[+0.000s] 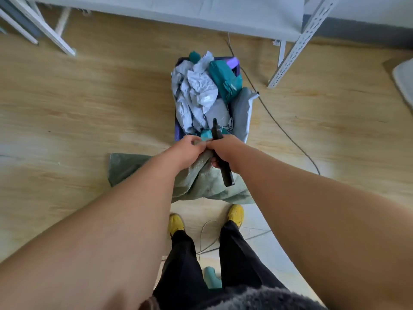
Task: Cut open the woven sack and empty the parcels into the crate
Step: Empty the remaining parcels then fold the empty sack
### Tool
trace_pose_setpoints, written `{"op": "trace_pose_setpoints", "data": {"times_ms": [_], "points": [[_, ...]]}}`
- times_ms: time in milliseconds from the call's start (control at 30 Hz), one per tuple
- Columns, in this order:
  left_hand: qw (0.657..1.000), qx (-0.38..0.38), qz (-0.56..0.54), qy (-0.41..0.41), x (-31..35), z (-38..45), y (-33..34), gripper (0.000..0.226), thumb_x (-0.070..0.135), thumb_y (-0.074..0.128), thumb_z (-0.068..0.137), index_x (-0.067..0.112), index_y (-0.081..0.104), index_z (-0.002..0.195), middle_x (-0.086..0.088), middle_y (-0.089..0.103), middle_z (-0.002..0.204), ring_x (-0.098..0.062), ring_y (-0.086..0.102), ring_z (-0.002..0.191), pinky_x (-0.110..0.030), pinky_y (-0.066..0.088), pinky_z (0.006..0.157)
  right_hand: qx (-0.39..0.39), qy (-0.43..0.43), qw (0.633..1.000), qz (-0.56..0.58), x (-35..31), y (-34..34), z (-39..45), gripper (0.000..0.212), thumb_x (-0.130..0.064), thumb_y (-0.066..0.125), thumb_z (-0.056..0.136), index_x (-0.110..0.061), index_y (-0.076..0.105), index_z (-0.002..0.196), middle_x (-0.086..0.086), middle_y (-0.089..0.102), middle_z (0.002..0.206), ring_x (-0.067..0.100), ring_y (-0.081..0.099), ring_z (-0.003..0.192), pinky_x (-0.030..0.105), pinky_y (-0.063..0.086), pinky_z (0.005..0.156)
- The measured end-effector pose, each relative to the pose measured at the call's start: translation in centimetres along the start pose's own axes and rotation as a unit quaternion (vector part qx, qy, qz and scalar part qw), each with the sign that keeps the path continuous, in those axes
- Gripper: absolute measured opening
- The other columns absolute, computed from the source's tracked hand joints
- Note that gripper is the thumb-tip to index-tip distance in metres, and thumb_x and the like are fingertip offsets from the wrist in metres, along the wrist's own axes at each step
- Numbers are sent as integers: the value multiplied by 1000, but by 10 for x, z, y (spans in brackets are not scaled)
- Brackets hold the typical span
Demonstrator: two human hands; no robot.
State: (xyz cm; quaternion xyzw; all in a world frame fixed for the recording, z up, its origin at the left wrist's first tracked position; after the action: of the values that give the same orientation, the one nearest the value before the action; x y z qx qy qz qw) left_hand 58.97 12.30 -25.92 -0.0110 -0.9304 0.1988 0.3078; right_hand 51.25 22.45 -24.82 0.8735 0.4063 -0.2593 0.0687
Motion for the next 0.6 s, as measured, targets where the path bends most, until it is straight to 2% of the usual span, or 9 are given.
{"op": "trace_pose_setpoints", "data": {"times_ms": [67,167,233,267,333,400,467,533,600], "points": [[999,-33,-34,16,16,-17,-11,51,50,53,92,29,46,138,-2,57,131,-24,56,116,-37,44,96,3,-9,1000,16,-15,-8,-20,6,-8,57,92,-6,59,87,10,51,62,18,44,48,29,44,52],[984,-134,-105,58,41,-39,-26,49,35,72,83,31,54,128,5,65,123,-12,57,115,-29,38,95,12,-52,998,21,-38,-19,-46,9,-11,59,91,-9,62,83,12,58,70,21,54,55,31,51,58],[975,-181,-84,95,60,-53,-30,41,19,79,75,36,63,109,11,71,105,-4,62,103,-23,40,89,25,-88,996,9,-55,-25,-60,7,-15,62,90,-11,66,91,13,67,82,25,64,69,36,58,73],[978,-164,-56,113,69,-58,-31,34,15,78,74,38,65,95,12,72,95,-4,65,94,-22,43,84,29,-101,994,4,-64,-27,-66,7,-16,62,89,-12,67,91,12,68,82,24,64,68,37,59,76],[990,-49,0,132,81,-60,-37,26,13,76,73,35,65,82,8,71,88,-13,65,87,-27,48,81,28,-127,992,-1,-80,-26,-79,5,-18,63,89,-14,65,88,10,64,73,19,59,56,32,58,63],[989,31,28,138,89,-65,-46,19,16,72,78,31,61,81,3,68,86,-17,61,83,-27,49,75,51,-170,984,-9,-94,-25,-90,5,-20,62,88,-15,62,86,7,60,70,17,53,51,27,50,50],[985,59,65,148,98,-71,-61,14,16,65,85,28,58,82,3,61,80,-17,56,76,-24,44,63,107,-220,970,-2,-105,-28,-101,5,-22,62,89,-16,63,90,6,57,72,17,49,53,28,47,51],[981,75,80,159,109,-78,-82,11,14,59,88,22,62,96,-3,62,92,-22,57,85,-30,46,72,131,-252,958,33,-114,-35,-113,16,-22,63,88,-17,67,103,4,56,75,14,46,52,27,46,53],[981,95,44,163,126,-89,-106,29,14,58,87,16,60,116,-9,63,108,-27,59,99,-38,50,90,76,-272,959,28,-121,-40,-125,30,-29,71,84,-21,65,112,2,57,79,11,47,50,23,46,51]]}}
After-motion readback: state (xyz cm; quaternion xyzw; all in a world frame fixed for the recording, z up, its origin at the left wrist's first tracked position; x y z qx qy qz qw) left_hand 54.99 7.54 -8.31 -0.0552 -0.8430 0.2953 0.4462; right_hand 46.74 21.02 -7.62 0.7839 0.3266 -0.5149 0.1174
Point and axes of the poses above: each hand's wrist, its own z-axis towards the middle knuckle, its own y-axis out of the palm, x = y × z, the point moved 3 cm from there along z, towards the middle knuckle
